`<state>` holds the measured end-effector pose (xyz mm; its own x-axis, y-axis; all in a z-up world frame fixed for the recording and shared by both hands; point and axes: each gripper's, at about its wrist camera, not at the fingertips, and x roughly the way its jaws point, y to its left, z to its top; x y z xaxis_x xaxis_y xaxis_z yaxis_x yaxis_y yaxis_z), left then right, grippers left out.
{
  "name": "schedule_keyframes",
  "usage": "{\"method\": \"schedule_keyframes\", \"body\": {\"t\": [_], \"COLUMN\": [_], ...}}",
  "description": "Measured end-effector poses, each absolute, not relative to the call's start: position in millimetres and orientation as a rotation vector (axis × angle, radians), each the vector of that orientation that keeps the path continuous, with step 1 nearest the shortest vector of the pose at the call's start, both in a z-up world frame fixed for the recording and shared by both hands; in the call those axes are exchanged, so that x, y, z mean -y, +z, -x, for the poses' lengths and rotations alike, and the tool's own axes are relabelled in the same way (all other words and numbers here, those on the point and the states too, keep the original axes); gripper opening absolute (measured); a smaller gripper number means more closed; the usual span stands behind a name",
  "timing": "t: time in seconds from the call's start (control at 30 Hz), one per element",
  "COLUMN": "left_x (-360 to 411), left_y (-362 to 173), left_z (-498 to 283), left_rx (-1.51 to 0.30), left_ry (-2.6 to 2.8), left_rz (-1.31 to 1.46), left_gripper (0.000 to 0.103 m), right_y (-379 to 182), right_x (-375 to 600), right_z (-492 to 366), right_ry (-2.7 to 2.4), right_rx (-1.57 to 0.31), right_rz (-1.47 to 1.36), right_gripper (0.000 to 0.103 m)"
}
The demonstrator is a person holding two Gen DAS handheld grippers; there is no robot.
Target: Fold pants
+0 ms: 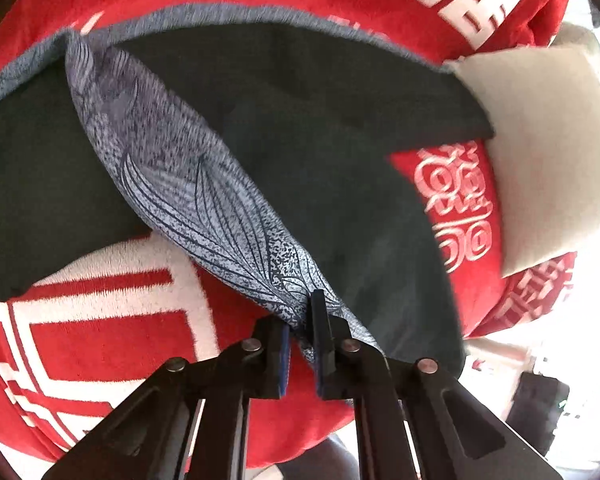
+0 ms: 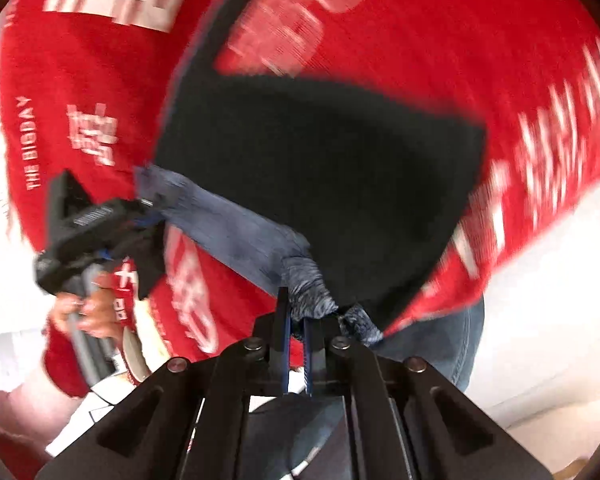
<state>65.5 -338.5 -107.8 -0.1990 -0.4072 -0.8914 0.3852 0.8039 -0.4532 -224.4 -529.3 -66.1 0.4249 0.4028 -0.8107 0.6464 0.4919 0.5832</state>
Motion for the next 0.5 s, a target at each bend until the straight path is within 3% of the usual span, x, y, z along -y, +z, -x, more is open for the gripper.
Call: {"method": "schedule_keyframes", "body": {"t": [0.2,0.5], "left_x": [354.1,407.7], "left_y": [-68.5,-48.3], "left_z": [-95.8,-171.2], "left_rx": [-1.559,-1.465], "left_ry": [-0.728,-0.693], "left_rz": [0.114,0.225], "left_gripper": [0.01,0.01], "right_y": [7.3,48.2], "right_x": [586.4,686.4], "right_z": [153.4,17.9], "right_ry": [-0.11,-0.093], "right_rx": [-1.12,-1.124], "right_rz": [-0.952,-0.732], "right_gripper": [0.005,0.005]}}
